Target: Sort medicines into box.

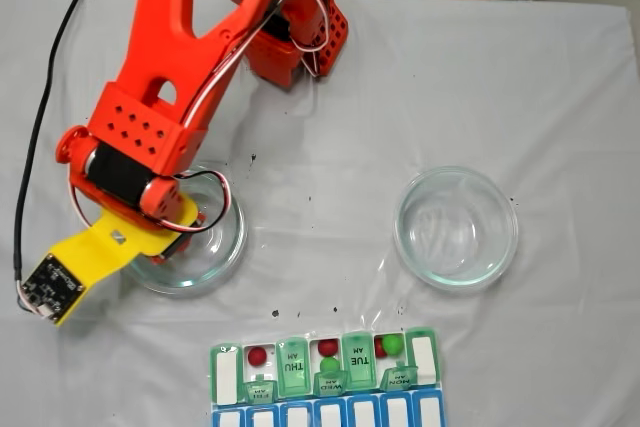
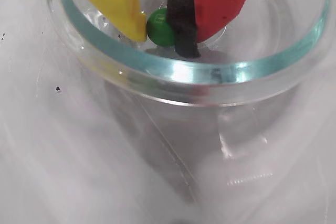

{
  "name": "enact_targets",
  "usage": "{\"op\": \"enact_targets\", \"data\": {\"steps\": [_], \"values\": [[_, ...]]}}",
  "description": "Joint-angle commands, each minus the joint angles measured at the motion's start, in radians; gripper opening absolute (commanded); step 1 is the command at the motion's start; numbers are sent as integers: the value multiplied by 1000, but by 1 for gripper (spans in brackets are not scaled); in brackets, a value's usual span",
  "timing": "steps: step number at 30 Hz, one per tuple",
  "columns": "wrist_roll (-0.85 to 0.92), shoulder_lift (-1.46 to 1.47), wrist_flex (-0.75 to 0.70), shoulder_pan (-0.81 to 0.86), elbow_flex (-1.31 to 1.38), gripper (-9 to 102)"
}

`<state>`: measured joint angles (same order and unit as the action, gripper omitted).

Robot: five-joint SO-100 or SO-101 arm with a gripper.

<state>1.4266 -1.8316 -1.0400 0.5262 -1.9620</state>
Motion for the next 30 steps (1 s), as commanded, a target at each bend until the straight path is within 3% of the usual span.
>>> {"op": "enact_targets", "data": {"steps": [1,7,12,16,22,30], "values": [[-51,-236,-67,-25,77,0],[-222,-362,-210,-97,261,0],[-457,-305,-186,-212,356,0],[-617,-167,-163,-311,426,0],[-830,129,-285,-417,695,0],[-914,337,-350,-428,940,0]]}}
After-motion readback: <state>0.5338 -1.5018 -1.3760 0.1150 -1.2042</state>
